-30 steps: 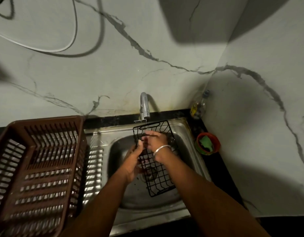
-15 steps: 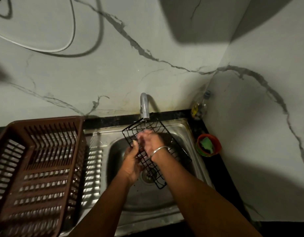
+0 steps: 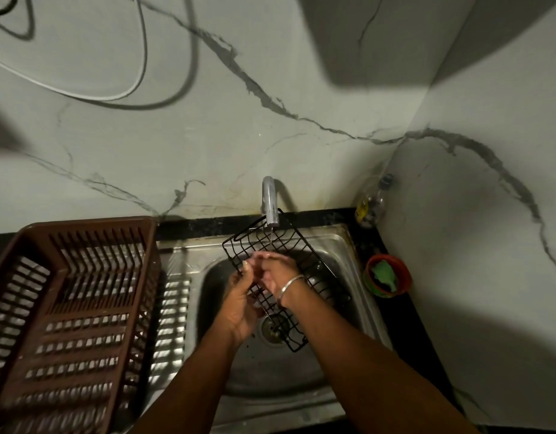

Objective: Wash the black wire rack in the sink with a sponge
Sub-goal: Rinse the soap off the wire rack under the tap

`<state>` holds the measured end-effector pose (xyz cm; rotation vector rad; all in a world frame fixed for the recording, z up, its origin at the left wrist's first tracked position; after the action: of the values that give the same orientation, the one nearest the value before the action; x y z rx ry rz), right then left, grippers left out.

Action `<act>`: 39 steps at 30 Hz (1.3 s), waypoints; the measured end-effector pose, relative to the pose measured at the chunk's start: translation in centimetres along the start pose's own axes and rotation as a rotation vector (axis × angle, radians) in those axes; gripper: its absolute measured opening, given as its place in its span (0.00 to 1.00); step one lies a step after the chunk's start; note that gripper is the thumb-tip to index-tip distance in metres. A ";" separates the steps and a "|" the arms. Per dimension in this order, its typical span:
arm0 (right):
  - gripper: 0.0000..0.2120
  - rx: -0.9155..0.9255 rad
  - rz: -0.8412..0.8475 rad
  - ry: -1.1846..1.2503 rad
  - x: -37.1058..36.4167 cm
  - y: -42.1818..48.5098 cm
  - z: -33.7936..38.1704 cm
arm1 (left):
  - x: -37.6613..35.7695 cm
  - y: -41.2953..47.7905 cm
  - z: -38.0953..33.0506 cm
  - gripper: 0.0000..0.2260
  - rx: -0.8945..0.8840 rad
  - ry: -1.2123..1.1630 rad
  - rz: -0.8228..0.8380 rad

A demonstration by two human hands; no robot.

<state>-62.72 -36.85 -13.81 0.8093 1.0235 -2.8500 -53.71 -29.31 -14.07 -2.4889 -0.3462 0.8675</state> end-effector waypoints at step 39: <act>0.12 -0.095 -0.093 0.163 0.9 0.2 1.6 | 1.3 1.7 3.1 0.41 0.014 -0.307 0.006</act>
<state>-64.18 -37.81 -13.31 1.0253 1.2356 -2.8230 -54.51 -29.19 -17.76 -2.3439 -0.4322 1.2533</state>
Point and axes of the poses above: each hand's wrist, its own y-axis towards the middle knuckle, its own x-axis out of the back of the hand, z = x × y, the point moved 5 cm from there along y, towards the middle knuckle, and after that the axes turned 1 degree about -y, right-handed, at the moved point
